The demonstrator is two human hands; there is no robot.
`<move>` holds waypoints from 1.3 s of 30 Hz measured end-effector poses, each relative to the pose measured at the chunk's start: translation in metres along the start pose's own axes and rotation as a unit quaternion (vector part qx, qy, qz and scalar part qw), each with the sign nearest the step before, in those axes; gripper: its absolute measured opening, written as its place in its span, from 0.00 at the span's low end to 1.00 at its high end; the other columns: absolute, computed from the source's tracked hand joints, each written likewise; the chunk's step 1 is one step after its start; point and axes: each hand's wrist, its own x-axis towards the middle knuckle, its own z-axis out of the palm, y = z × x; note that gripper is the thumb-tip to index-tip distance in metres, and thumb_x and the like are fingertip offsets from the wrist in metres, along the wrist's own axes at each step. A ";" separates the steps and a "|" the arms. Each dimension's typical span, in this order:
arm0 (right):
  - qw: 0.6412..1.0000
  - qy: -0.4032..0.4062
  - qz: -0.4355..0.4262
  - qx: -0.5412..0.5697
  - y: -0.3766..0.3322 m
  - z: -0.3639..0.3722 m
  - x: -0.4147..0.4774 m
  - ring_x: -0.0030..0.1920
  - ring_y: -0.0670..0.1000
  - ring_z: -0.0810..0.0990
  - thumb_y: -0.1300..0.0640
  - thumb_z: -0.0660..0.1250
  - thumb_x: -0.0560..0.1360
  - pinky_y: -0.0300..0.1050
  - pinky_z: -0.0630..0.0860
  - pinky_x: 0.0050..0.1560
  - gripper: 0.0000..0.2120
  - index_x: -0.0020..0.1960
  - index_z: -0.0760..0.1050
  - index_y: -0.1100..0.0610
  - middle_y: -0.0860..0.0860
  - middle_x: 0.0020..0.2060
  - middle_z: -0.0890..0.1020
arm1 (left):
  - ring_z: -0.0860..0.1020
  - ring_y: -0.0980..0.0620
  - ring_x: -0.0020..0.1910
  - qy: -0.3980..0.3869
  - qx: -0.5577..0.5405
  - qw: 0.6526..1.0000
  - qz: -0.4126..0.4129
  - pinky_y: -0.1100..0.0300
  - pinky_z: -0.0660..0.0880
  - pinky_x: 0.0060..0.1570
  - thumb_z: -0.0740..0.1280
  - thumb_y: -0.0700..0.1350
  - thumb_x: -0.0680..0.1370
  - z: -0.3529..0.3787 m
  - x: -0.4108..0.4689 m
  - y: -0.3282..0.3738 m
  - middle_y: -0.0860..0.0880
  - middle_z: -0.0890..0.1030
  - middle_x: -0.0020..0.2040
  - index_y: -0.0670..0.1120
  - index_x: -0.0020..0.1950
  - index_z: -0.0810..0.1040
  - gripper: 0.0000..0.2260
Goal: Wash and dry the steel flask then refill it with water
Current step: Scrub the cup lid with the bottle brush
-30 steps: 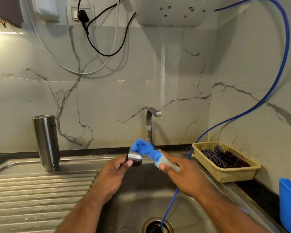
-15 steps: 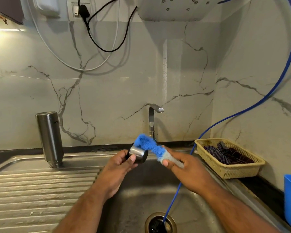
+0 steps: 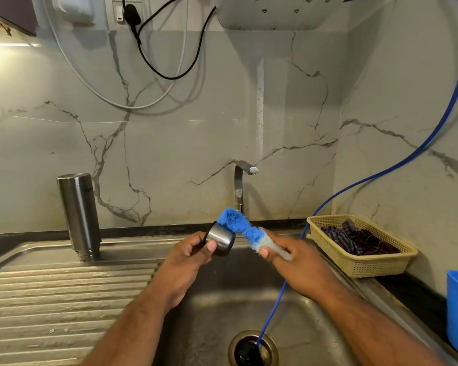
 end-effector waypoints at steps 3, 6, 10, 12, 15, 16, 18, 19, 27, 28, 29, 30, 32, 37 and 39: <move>1.000 -0.021 -0.015 -0.008 -0.003 -0.001 -0.002 0.54 0.38 0.78 0.40 0.66 0.80 0.37 0.72 0.51 0.22 0.73 0.71 0.37 0.38 0.55 0.81 | 0.79 0.55 0.60 0.014 0.043 0.999 0.006 0.55 0.70 0.67 0.69 0.48 0.80 -0.001 0.000 0.002 0.51 0.85 0.57 0.55 0.58 0.84 0.09; 1.000 0.002 0.015 -0.004 0.002 0.003 0.002 0.53 0.39 0.78 0.41 0.66 0.80 0.38 0.74 0.52 0.22 0.74 0.72 0.41 0.41 0.56 0.82 | 0.80 0.58 0.59 -0.002 0.030 0.999 0.010 0.58 0.70 0.63 0.68 0.45 0.80 0.000 -0.004 0.006 0.51 0.86 0.56 0.50 0.60 0.84 0.10; 0.999 0.003 0.033 -0.008 0.006 0.004 0.001 0.52 0.39 0.78 0.40 0.66 0.80 0.39 0.76 0.53 0.23 0.74 0.72 0.42 0.41 0.54 0.83 | 0.79 0.54 0.64 -0.006 -0.066 0.998 0.011 0.57 0.66 0.68 0.67 0.46 0.79 0.002 -0.003 0.011 0.47 0.85 0.59 0.45 0.63 0.82 0.14; 0.999 0.002 0.028 0.015 0.002 0.003 0.001 0.45 0.37 0.77 0.42 0.65 0.81 0.33 0.70 0.43 0.21 0.73 0.74 0.42 0.39 0.43 0.80 | 0.80 0.50 0.65 0.014 -0.179 0.984 -0.006 0.56 0.68 0.69 0.67 0.45 0.76 0.005 -0.002 0.015 0.43 0.84 0.60 0.41 0.63 0.80 0.16; 0.999 -0.009 0.022 0.034 -0.002 0.008 -0.001 0.40 0.36 0.75 0.43 0.65 0.81 0.29 0.66 0.37 0.20 0.72 0.74 0.41 0.37 0.36 0.76 | 0.83 0.48 0.60 0.066 -0.317 0.946 -0.031 0.53 0.75 0.66 0.68 0.43 0.74 0.007 0.001 0.022 0.41 0.85 0.59 0.39 0.61 0.79 0.16; 0.999 -0.012 0.017 0.035 -0.003 0.010 -0.003 0.40 0.36 0.76 0.43 0.65 0.81 0.28 0.66 0.37 0.19 0.72 0.74 0.41 0.37 0.36 0.76 | 0.83 0.47 0.59 0.088 -0.356 0.929 -0.039 0.53 0.78 0.64 0.68 0.42 0.74 0.006 0.002 0.024 0.40 0.85 0.58 0.39 0.61 0.78 0.16; 0.999 -0.017 0.010 0.032 -0.006 0.011 -0.006 0.41 0.35 0.77 0.43 0.66 0.81 0.28 0.67 0.40 0.20 0.72 0.73 0.40 0.36 0.39 0.78 | 0.84 0.45 0.57 0.129 -0.415 0.899 -0.050 0.53 0.81 0.57 0.68 0.41 0.75 0.002 0.004 0.026 0.37 0.84 0.59 0.37 0.62 0.77 0.16; 0.999 -0.019 0.007 0.028 -0.007 0.012 -0.007 0.43 0.35 0.77 0.43 0.66 0.80 0.28 0.68 0.41 0.21 0.73 0.72 0.39 0.35 0.42 0.79 | 0.85 0.44 0.56 0.147 -0.435 0.886 -0.055 0.53 0.82 0.54 0.68 0.40 0.76 0.001 0.004 0.027 0.36 0.83 0.59 0.36 0.62 0.76 0.16; 0.999 0.036 -0.013 0.014 -0.013 0.018 -0.010 0.54 0.36 0.78 0.38 0.67 0.78 0.41 0.77 0.60 0.22 0.70 0.67 0.28 0.35 0.61 0.80 | 0.82 0.40 0.58 0.197 -0.483 0.849 -0.083 0.51 0.83 0.48 0.68 0.36 0.77 0.013 0.001 0.027 0.32 0.81 0.59 0.36 0.63 0.74 0.16; 0.999 0.039 -0.024 0.004 -0.013 0.018 -0.011 0.54 0.37 0.78 0.37 0.67 0.78 0.42 0.78 0.59 0.23 0.70 0.66 0.24 0.35 0.61 0.81 | 0.83 0.40 0.57 0.200 -0.486 0.847 -0.082 0.51 0.83 0.48 0.68 0.36 0.76 0.014 0.001 0.028 0.32 0.82 0.57 0.36 0.63 0.74 0.16; 0.998 0.033 -0.042 -0.012 -0.015 0.019 -0.012 0.54 0.37 0.78 0.36 0.67 0.77 0.41 0.79 0.57 0.23 0.69 0.63 0.21 0.35 0.60 0.80 | 0.85 0.42 0.54 0.202 -0.483 0.848 -0.083 0.53 0.84 0.46 0.67 0.36 0.77 0.014 0.002 0.028 0.34 0.84 0.55 0.36 0.63 0.75 0.14; 0.997 0.025 -0.063 -0.036 -0.016 0.020 -0.014 0.53 0.37 0.78 0.35 0.67 0.77 0.40 0.79 0.55 0.25 0.68 0.61 0.19 0.35 0.58 0.80 | 0.86 0.44 0.50 0.204 -0.477 0.851 -0.085 0.54 0.85 0.44 0.66 0.36 0.79 0.014 0.002 0.027 0.36 0.85 0.51 0.36 0.61 0.76 0.11; 0.992 0.024 -0.087 -0.085 -0.018 0.020 -0.013 0.51 0.38 0.78 0.35 0.66 0.77 0.38 0.77 0.50 0.26 0.69 0.59 0.19 0.37 0.55 0.80 | 0.87 0.46 0.47 0.206 -0.465 0.855 -0.097 0.56 0.85 0.40 0.64 0.37 0.81 0.014 0.002 0.026 0.38 0.87 0.48 0.36 0.59 0.78 0.08; 0.989 0.045 -0.090 -0.111 -0.010 0.016 -0.007 0.51 0.39 0.75 0.35 0.64 0.78 0.39 0.77 0.51 0.25 0.69 0.57 0.18 0.38 0.54 0.77 | 0.86 0.44 0.50 0.212 -0.425 0.872 -0.116 0.50 0.84 0.47 0.68 0.40 0.79 0.015 -0.001 0.030 0.36 0.86 0.51 0.38 0.57 0.77 0.08; 0.987 0.033 -0.099 -0.125 -0.008 0.013 -0.008 0.52 0.38 0.75 0.34 0.64 0.78 0.36 0.76 0.49 0.25 0.68 0.55 0.17 0.38 0.55 0.76 | 0.87 0.46 0.46 0.215 -0.417 0.877 -0.105 0.45 0.83 0.52 0.68 0.41 0.79 0.010 -0.002 0.035 0.38 0.87 0.48 0.39 0.56 0.77 0.08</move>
